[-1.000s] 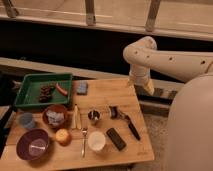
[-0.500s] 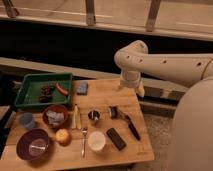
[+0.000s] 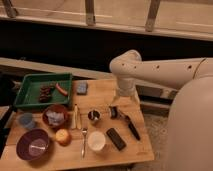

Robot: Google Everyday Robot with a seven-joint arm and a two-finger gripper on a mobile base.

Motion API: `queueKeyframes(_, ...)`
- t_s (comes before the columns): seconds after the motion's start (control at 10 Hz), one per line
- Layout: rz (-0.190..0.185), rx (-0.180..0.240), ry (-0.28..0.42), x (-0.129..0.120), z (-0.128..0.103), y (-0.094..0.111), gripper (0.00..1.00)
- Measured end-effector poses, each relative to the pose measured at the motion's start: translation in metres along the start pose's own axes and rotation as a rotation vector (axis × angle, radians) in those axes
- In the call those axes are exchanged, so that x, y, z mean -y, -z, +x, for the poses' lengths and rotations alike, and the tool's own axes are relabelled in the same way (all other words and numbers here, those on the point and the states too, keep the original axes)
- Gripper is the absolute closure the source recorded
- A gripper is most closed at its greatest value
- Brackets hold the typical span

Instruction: Place eraser in purple bowl

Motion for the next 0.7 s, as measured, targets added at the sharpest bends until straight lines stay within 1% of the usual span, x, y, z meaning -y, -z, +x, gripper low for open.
queueKeyframes(0.2, 0.03, -0.048, 0.103, -0.0174, 0.0219, -0.0078, 0.2)
queueKeyframes(0.4, 0.038, -0.041, 0.1, -0.0123, 0.0196, -0.0078, 0.2)
queueKeyframes(0.7, 0.041, -0.048, 0.112, -0.0166, 0.0207, -0.0096, 0.2)
